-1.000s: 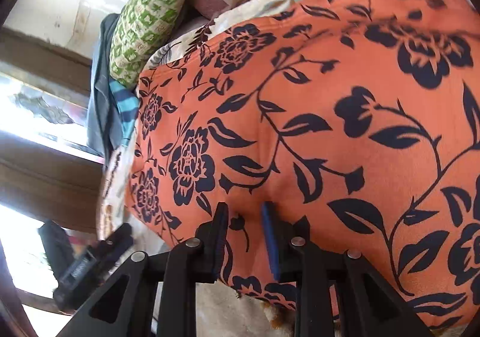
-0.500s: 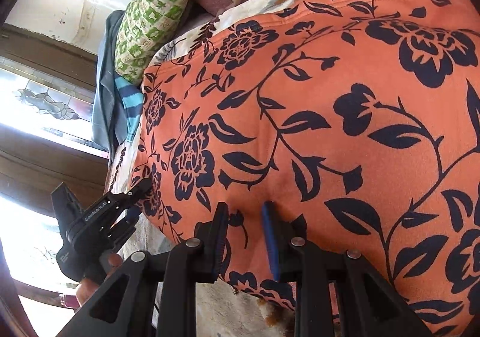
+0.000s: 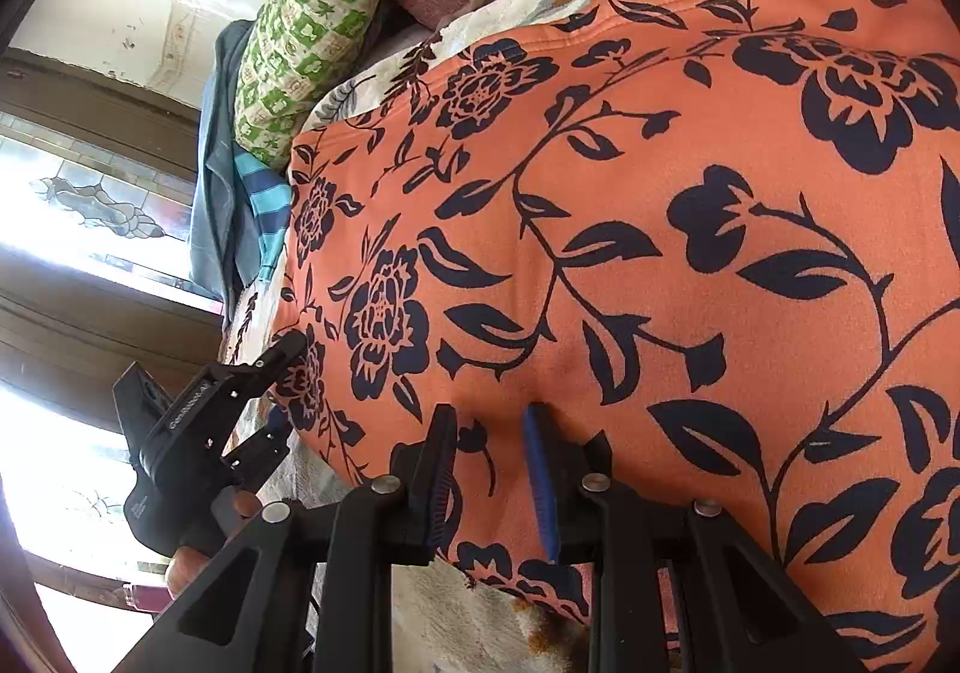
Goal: Fold small clothes
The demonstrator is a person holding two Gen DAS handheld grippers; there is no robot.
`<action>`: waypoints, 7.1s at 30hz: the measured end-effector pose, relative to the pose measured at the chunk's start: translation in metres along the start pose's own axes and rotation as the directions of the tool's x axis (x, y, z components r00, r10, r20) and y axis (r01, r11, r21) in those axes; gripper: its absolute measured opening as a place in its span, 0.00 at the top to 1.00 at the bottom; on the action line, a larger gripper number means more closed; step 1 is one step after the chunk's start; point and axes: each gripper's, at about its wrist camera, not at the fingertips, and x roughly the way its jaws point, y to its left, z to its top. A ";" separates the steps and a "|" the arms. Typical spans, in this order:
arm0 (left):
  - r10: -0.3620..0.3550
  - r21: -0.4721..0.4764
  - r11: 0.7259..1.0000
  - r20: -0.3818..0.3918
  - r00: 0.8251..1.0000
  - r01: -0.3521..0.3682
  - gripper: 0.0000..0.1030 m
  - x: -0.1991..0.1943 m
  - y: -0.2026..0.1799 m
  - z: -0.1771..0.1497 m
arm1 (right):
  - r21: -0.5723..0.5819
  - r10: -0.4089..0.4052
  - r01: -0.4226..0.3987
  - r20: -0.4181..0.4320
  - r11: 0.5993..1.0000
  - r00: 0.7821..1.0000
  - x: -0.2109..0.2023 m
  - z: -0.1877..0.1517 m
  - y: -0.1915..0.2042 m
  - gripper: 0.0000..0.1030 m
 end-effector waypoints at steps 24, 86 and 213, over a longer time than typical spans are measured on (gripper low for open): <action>-0.289 0.701 0.691 0.044 0.956 0.177 0.87 -0.091 -0.263 -0.136 | 0.331 -0.031 -0.096 0.357 0.939 0.934 -0.143 0.022 -0.119 0.74; 0.122 0.928 0.370 -0.002 0.992 -0.044 0.27 0.036 -0.226 -0.151 | 0.054 -0.139 0.144 -0.080 0.988 0.987 -0.110 -0.001 -0.065 0.76; 0.175 0.764 0.637 -0.008 0.985 -0.107 0.27 -0.032 -0.193 -0.126 | 0.287 -0.010 -0.066 0.254 0.956 0.967 -0.174 -0.027 -0.105 0.68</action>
